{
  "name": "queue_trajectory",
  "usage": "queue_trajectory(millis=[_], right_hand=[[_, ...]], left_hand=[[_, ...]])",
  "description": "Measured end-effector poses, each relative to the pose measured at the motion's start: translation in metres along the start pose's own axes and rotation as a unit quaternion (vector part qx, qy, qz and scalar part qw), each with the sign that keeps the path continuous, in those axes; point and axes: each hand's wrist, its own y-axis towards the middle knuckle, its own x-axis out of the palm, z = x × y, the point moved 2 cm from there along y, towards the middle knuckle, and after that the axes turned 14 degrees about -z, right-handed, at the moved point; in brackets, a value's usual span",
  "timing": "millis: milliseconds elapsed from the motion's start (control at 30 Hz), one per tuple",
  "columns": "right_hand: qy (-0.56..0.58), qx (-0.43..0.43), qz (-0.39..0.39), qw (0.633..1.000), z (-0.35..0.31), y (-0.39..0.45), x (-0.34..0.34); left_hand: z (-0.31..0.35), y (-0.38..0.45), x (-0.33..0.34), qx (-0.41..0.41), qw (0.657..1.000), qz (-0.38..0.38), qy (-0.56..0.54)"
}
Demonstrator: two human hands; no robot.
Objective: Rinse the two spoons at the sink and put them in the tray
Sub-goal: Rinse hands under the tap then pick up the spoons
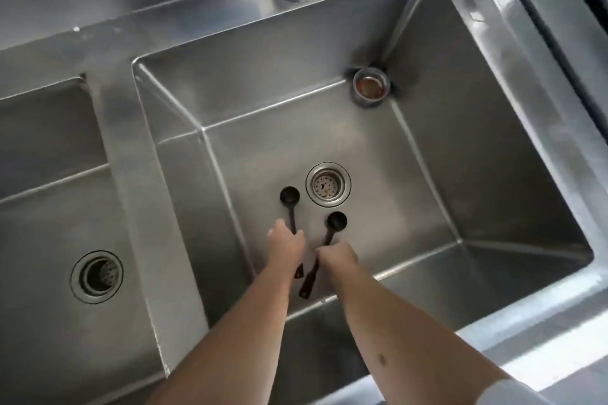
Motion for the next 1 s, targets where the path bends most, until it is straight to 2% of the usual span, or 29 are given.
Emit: queue_trajectory(millis=[133,300,367,433,533,667,767,867,933,1000], right_hand=[[0.016,-0.005,0.039,0.999,0.000,0.026,0.009],[-0.057,-0.023,0.032,0.998,0.001,0.041,0.003],[-0.055,-0.040,0.036,0.997,-0.005,0.034,-0.003],[-0.028,-0.068,0.049,0.996,-0.016,0.017,-0.010],[0.064,-0.135,0.029,0.988,-0.034,-0.020,-0.022],[0.151,-0.229,0.001,0.962,-0.046,-0.078,-0.045],[0.184,-0.272,0.012,0.944,-0.045,-0.122,-0.057],[0.119,-0.310,0.047,0.942,-0.043,-0.157,-0.058],[0.004,-0.315,0.102,0.944,-0.042,-0.175,-0.054],[-0.037,-0.306,0.120,0.944,-0.040,-0.188,-0.048]], left_hand=[[-0.004,0.024,0.013,-0.005,1.000,0.022,0.013],[-0.007,0.040,0.014,-0.009,0.998,0.022,0.063],[0.000,0.038,0.006,-0.005,0.999,0.014,0.050],[0.008,0.026,-0.005,-0.003,0.999,0.001,-0.042],[0.023,-0.011,-0.025,0.015,0.977,-0.011,-0.213],[0.035,-0.078,-0.064,0.096,0.955,-0.025,-0.280],[0.038,-0.126,-0.084,0.112,0.925,-0.022,-0.361],[0.036,-0.165,-0.095,0.121,0.896,-0.044,-0.425],[0.030,-0.183,-0.098,0.135,0.905,-0.050,-0.400],[0.025,-0.197,-0.102,0.145,0.920,-0.029,-0.363]])
